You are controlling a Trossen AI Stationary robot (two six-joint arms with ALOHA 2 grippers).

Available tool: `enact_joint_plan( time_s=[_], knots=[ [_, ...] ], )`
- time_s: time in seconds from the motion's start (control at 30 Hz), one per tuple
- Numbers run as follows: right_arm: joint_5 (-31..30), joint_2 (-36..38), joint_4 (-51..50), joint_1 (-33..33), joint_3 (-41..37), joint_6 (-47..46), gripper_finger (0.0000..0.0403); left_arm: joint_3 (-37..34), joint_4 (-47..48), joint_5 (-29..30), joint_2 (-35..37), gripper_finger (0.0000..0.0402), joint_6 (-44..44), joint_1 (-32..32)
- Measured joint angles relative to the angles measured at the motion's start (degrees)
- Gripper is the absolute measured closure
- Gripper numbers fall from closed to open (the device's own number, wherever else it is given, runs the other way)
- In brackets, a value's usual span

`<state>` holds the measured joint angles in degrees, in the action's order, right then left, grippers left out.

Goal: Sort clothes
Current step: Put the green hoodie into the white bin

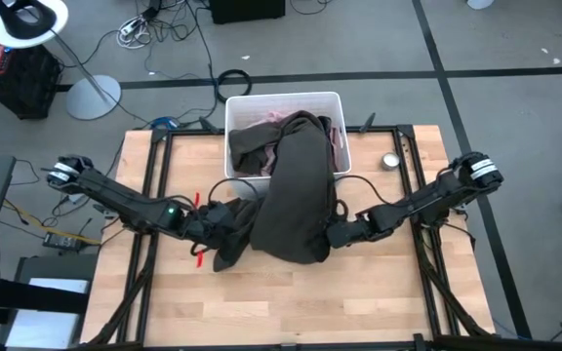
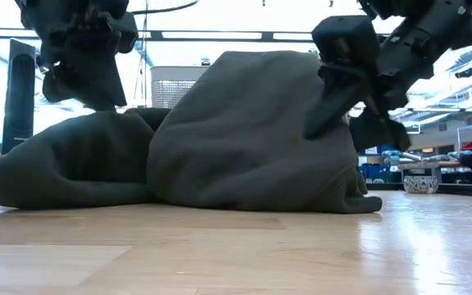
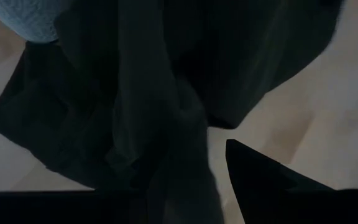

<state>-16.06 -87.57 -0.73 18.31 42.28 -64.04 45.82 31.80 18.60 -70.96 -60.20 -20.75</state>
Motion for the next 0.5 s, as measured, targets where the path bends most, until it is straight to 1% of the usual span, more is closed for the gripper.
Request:
enact_joint_plan(
  time_s=[0.1, 0.17, 0.23, 0.33, 0.37, 0.4, 0.43, 0.5],
  knots=[
    [1.11, -1.98, 5.11, -0.15, 0.00, 2.15, 0.0201, 0.00, 0.04, -0.28, -1.67, 0.0242, 0.10, 0.53],
    [1.42, -2.79, 6.59, -0.20, 0.00, 2.75, 0.0238, 0.00, -0.17, -0.28, -2.95, 0.0254, 0.15, 0.87],
    [1.48, -3.32, 7.00, -0.37, 0.00, 3.58, 0.0289, 0.00, -0.16, -0.28, -4.25, 0.0279, 0.18, 1.41],
    [2.85, -3.20, 7.75, -0.46, -0.02, 6.22, 0.0372, 0.00, -0.10, -0.43, -5.25, 0.0337, 0.95, 2.10],
    [3.36, -2.84, 7.80, -0.48, -0.02, 6.99, 0.0385, 0.00, -0.25, -0.56, -5.29, 0.0361, 1.30, 2.29],
    [3.66, -2.39, 8.07, -0.46, -0.04, 7.61, 0.0386, 0.00, -0.47, -0.56, -5.29, 0.0380, 1.38, 2.45],
    [3.89, -1.84, 8.66, -0.46, -0.04, 8.08, 0.0386, 0.11, -0.55, -0.56, -5.29, 0.0389, 1.45, 2.65],
    [3.90, -0.44, 8.69, -0.45, -0.04, 8.92, 0.0388, 0.92, 0.51, -0.60, -5.17, 0.0393, 1.69, 2.77]
  ],
)
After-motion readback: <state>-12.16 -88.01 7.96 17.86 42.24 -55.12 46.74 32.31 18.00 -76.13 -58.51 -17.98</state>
